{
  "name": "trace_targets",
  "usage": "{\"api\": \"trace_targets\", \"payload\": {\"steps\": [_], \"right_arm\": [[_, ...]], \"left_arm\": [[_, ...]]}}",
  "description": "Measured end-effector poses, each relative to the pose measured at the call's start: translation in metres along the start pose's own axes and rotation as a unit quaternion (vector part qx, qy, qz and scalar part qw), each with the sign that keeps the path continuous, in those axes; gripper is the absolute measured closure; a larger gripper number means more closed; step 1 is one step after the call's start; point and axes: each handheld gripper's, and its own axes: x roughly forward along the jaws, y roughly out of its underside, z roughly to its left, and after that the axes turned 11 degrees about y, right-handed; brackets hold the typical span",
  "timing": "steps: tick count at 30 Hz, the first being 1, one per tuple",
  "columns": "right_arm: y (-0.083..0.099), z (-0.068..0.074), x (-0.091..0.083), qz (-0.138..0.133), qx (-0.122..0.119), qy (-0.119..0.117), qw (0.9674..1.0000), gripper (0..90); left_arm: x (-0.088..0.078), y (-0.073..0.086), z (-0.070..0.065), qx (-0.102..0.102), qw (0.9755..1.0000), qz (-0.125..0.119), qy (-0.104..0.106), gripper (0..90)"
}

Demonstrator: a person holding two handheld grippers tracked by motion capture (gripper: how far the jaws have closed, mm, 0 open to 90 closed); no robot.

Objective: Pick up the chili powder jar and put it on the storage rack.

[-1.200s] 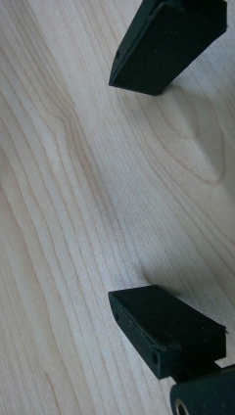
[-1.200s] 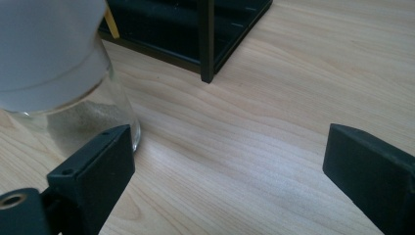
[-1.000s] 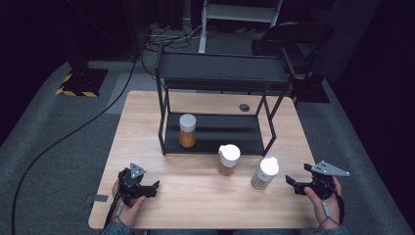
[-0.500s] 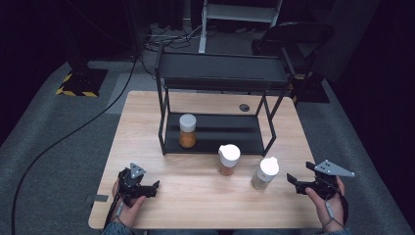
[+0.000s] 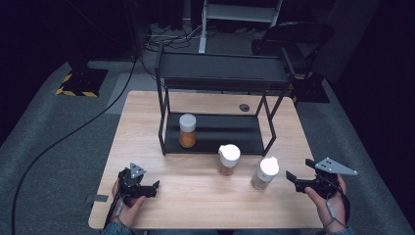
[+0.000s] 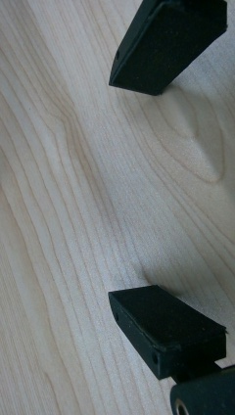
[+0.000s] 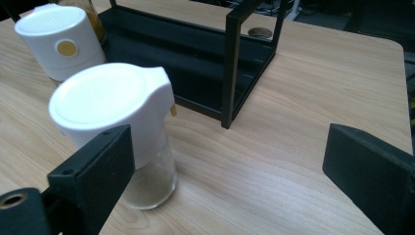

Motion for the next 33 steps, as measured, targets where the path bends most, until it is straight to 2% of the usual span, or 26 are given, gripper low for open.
{"api": "trace_targets", "payload": {"steps": [13, 21, 33], "right_arm": [[-0.020, 0.018, -0.003, -0.010, -0.010, -0.015, 0.9998, 5.4], [-0.030, 0.030, -0.001, -0.015, -0.010, -0.023, 0.9996, 5.5], [-0.043, 0.048, 0.004, -0.023, -0.022, -0.031, 0.9990, 5.5]], "left_arm": [[0.000, 0.000, 0.000, 0.000, 1.0000, 0.000, 0.000, 4.1], [0.000, 0.000, 0.000, 0.000, 1.0000, 0.000, 0.000, 4.1], [0.000, 0.000, 0.000, 0.000, 1.0000, -0.001, -0.001, 4.1]]}}
